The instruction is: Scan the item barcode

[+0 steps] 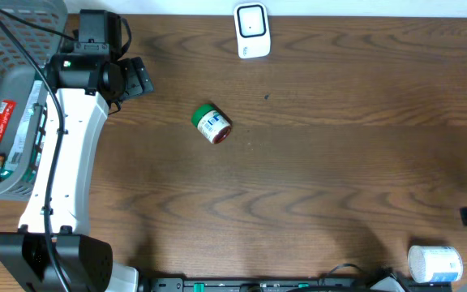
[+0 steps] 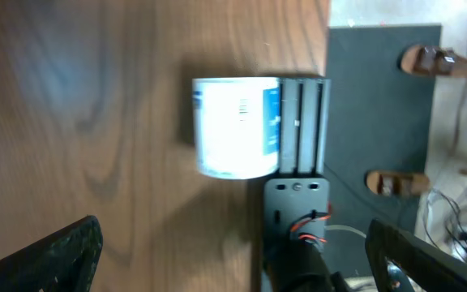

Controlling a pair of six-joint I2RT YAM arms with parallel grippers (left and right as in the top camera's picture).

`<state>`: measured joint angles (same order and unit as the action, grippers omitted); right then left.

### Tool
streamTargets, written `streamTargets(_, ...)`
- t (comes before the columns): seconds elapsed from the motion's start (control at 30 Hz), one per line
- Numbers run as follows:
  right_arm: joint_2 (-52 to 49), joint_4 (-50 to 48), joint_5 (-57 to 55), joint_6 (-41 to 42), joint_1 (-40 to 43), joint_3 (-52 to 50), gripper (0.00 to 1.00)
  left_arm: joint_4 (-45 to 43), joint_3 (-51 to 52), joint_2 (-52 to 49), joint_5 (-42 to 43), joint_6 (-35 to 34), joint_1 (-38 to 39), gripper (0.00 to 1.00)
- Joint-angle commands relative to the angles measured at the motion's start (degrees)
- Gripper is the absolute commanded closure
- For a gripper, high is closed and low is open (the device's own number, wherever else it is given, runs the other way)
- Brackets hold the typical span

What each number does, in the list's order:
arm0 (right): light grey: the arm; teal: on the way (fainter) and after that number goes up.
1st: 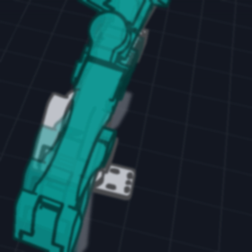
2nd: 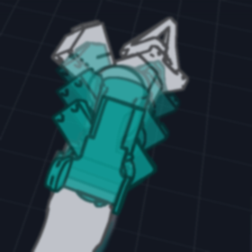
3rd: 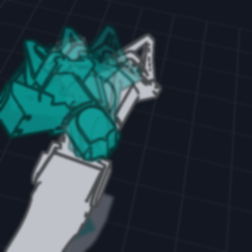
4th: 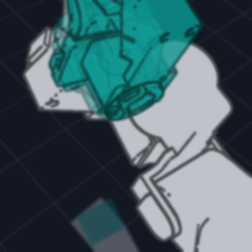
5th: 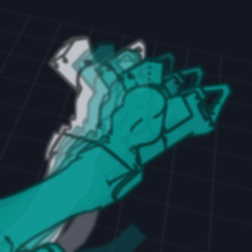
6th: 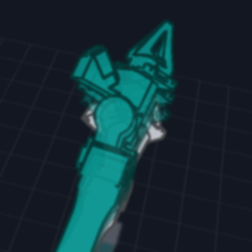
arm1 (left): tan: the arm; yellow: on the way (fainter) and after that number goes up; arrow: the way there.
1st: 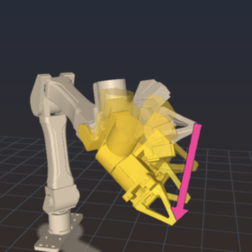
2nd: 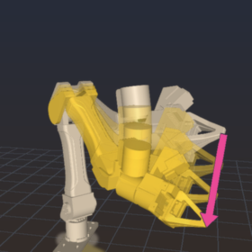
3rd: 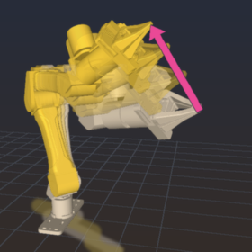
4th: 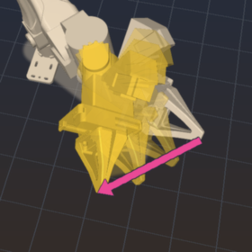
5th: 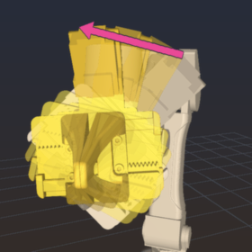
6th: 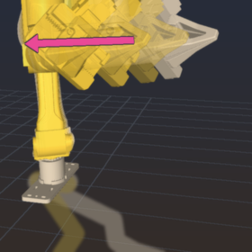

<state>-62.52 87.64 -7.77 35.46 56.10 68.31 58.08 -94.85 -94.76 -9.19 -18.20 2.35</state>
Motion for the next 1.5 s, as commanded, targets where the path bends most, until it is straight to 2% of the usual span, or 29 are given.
streamTargets(0.0,-0.4,-3.0,6.3,-6.3,5.7,-4.2,0.01,0.2,0.3,0.2,-0.3,0.1,-0.2,0.02)
streamTargets(0.27,-0.8,-15.2,11.3,-6.8,13.1,-16.0,0.01,0.2,0.3,0.2,-0.3,0.1,-0.2,0.02)
streamTargets(0.83,-4.3,-32.7,10.9,-6.8,13.2,-31.4,0.01,0.2,0.3,0.2,-0.3,0.1,-0.2,0.02)
streamTargets(0.97,-4.3,-33.9,10.9,-7.1,13.2,-32.7,0.10,0.2,0.3,0.2,-0.3,0.1,-0.2,0.02)
streamTargets(1.17,-4.3,-35.2,10.1,-7.7,13.2,-33.6,0.10,0.2,0.3,0.2,-0.3,0.1,-0.2,0.02)
streamTargets(1.47,-4.9,-37.5,13.7,-9.1,13.0,-34.8,0.21,0.2,0.3,0.2,-0.3,0.1,-0.2,0.02)
